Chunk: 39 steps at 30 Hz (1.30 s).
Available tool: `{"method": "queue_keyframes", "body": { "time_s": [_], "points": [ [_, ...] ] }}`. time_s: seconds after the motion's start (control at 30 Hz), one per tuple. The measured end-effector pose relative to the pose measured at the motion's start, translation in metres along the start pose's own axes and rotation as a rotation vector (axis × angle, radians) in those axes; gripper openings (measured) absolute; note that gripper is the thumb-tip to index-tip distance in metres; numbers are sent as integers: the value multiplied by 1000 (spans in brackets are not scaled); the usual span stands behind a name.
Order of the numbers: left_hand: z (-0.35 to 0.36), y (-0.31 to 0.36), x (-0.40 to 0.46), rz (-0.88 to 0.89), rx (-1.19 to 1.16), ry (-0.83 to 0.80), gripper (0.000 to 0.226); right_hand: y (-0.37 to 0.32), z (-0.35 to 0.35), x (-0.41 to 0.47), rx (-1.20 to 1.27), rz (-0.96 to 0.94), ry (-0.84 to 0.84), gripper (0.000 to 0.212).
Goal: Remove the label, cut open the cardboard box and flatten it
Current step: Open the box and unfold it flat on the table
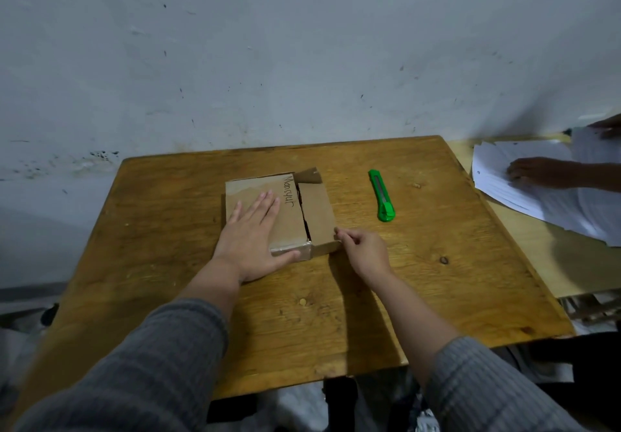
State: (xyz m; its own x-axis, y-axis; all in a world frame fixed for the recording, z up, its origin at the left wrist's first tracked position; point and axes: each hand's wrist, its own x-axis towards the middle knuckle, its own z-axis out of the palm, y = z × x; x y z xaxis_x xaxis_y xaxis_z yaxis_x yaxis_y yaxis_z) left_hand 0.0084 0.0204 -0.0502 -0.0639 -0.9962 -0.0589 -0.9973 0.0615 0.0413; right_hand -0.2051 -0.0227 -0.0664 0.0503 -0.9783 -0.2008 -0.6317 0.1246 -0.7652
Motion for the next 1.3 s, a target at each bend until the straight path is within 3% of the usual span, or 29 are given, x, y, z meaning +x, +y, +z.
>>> {"method": "queue_keyframes", "body": {
  "time_s": [0.17, 0.33, 0.5, 0.63, 0.77, 1.0, 1.3],
  "points": [
    [1, -4, -9, -14, 10, -7, 110, -16, 3, -6, -355, -160, 31, 34],
    [2, -4, -13, -27, 7, -3, 111, -36, 12, -18, -331, -369, 89, 30],
    [1, -10, -20, -40, 8, -4, 109, -29, 13, -23, -354, -211, -18, 26],
    [0, -11, -23, -55, -3, 10, 110, -13, 15, -32, -355, -175, -48, 40],
    [2, -10, -23, -62, 10, 17, 110, -5, 19, -39, -348, -267, 1, 43],
    [0, -8, -25, -56, 7, 29, 109, -3, 22, -35, -271, -332, 103, 31],
    [0, -7, -26, -62, 0, 38, 109, -9, 26, -25, -431, -623, 74, 37]
  ]
}}
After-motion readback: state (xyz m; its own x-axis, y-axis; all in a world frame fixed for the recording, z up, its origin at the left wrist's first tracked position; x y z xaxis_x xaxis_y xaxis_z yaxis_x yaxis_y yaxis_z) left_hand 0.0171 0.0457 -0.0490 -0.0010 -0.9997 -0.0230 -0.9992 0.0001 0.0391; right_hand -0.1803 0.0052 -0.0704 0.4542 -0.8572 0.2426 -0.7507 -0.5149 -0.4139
